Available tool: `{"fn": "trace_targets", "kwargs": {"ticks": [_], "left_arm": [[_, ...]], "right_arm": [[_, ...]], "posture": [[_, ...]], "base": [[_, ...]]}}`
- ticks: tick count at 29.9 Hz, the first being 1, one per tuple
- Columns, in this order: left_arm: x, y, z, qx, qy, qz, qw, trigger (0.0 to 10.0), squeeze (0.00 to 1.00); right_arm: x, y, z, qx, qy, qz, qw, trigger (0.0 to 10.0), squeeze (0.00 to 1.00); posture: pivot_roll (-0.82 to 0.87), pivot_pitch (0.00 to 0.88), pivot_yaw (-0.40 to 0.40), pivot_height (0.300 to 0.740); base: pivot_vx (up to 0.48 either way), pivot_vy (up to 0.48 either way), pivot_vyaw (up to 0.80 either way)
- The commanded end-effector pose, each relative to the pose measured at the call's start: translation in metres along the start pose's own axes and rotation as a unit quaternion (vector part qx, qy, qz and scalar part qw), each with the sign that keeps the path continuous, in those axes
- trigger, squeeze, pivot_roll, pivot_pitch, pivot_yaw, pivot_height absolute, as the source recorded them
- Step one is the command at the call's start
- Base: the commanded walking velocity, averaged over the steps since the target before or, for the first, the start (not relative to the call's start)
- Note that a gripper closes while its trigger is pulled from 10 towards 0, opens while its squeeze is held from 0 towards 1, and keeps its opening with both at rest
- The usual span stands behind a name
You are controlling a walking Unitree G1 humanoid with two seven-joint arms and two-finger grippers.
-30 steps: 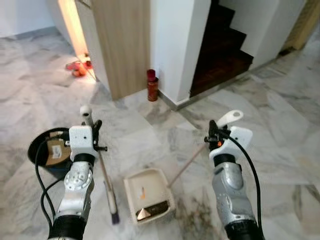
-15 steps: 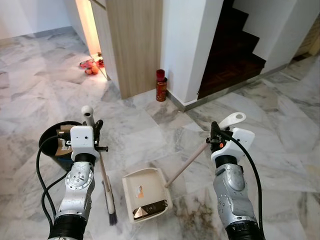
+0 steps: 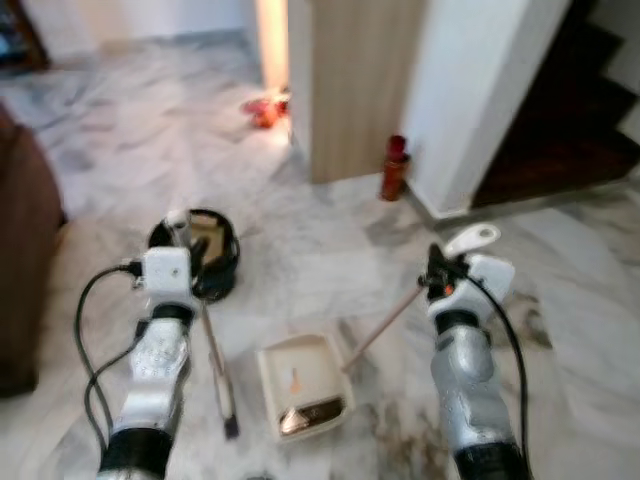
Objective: Sweep floor
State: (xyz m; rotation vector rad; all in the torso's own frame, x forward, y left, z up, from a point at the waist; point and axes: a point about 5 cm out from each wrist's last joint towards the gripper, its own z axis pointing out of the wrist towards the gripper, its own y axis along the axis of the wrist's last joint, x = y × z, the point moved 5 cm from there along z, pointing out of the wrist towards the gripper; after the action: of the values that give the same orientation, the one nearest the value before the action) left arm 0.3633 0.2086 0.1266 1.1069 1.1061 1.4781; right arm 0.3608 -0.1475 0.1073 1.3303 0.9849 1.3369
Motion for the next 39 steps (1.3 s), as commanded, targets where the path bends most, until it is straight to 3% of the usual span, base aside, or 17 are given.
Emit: {"fn": "trace_targets", "kwargs": {"ticks": [1, 18, 23, 39], "left_arm": [[-0.0025, 0.0107, 0.0028, -0.020, -0.003, 0.000, 1.000, 10.0, 0.00], [-0.0022, 0.0080, 0.0023, -0.013, -0.002, 0.001, 1.000, 10.0, 0.00], [-0.0022, 0.0074, 0.0021, -0.012, -0.001, 0.001, 1.000, 10.0, 0.00], [-0.0012, 0.0067, 0.0027, -0.010, 0.001, 0.001, 1.000, 10.0, 0.01]], "right_arm": [[0.0006, 0.0121, 0.0030, -0.023, -0.002, 0.023, 0.999, 10.0, 0.00], [0.0024, 0.0129, 0.0036, -0.023, 0.007, 0.017, 1.000, 10.0, 0.00], [0.0032, 0.0131, 0.0036, -0.024, 0.008, 0.018, 1.000, 10.0, 0.00], [0.0039, 0.0128, 0.0043, -0.023, 0.010, 0.015, 1.000, 10.0, 0.00]], "posture": [[-0.02, 0.055, -0.005, 0.740], [-0.02, 0.052, -0.010, 0.740], [-0.02, 0.050, -0.010, 0.740], [-0.02, 0.047, -0.010, 0.740]], "base": [[0.000, 0.000, 0.00], [0.000, 0.000, 0.02], [0.195, 0.000, 0.80], [0.287, 0.000, 0.00]]}}
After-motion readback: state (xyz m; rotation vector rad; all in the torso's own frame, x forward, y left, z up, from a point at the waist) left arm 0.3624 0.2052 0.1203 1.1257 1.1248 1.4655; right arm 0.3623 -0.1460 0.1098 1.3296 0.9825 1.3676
